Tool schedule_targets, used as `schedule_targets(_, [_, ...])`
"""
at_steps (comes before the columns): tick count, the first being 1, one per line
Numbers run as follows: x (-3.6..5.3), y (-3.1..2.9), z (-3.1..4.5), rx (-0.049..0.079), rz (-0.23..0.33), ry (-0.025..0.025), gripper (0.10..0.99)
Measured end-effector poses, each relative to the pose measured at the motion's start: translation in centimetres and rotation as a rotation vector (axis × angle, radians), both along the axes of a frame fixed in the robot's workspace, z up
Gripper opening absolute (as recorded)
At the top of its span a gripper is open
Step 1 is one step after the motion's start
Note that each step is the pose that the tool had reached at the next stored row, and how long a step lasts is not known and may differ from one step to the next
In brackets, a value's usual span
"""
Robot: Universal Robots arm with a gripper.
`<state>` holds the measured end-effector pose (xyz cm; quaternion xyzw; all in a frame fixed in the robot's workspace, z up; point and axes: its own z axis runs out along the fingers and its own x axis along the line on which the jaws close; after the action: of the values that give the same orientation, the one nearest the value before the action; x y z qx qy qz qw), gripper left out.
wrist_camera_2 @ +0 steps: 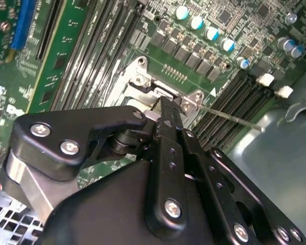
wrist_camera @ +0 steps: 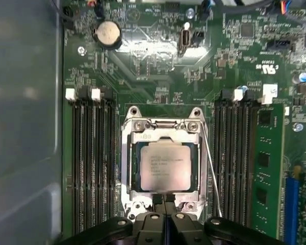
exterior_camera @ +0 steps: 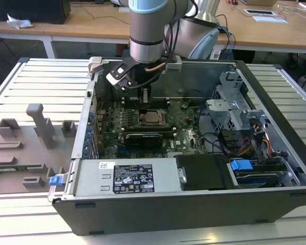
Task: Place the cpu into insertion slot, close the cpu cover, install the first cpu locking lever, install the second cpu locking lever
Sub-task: 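Close the cpu cover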
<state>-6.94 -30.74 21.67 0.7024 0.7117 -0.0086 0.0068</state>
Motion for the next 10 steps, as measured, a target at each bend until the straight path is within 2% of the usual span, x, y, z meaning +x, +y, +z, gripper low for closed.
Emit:
schedule_targets(5, [-0.45,0.0,-1.01,0.0,0.0,0.0,0.106])
schedule_targets(10, [-0.47,0.0,-0.96,0.0,0.0,-0.0001,0.106])
